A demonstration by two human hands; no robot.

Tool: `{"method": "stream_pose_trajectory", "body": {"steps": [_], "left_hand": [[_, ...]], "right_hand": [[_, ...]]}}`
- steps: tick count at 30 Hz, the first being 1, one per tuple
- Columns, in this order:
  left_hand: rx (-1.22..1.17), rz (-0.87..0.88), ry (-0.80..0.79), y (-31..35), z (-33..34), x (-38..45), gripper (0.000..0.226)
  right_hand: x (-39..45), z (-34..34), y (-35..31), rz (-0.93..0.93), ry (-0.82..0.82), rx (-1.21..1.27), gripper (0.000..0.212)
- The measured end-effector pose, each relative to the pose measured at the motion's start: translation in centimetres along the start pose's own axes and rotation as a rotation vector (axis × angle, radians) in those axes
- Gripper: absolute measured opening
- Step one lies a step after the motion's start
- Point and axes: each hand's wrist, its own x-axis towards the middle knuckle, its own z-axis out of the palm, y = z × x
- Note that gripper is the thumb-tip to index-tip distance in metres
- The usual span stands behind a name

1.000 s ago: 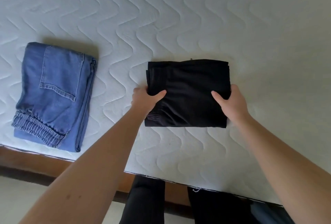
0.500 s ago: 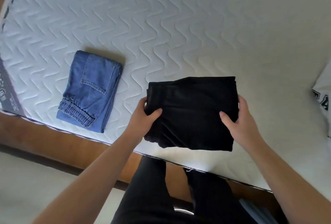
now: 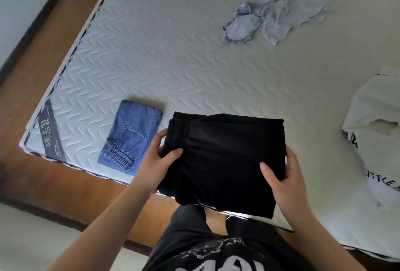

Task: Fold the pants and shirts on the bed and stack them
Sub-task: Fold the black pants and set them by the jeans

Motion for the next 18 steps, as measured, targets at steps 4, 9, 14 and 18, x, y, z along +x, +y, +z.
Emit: {"method": "stream_pose_trajectory", "body": {"steps": [4, 9, 14, 18], "left_hand": [[-0.072, 0.018, 0.045, 0.9, -0.1, -3.3, 0.044], [-0.164, 0.016, 0.177, 0.9, -1.8, -7.6, 0.041], [-0.236, 0.039, 0.281, -0.5, -7.5, -11.4, 0.040], [-0.281, 0.070, 0.330, -2.9, -12.7, -14.0, 0.046]], "right_hand": [[-0.7, 0.0, -1.1, -0.045, -0.055, -0.050, 0.055], [-0.9, 1.4, -3.8, -0.115, -0.138, -0.140, 0.055], [-2.1, 6.8, -6.0, -0.214, -0.263, -0.192, 0.056], [-3.8, 12.6, -7.1, -0.268, -0.322, -0.219, 0.061]]}}
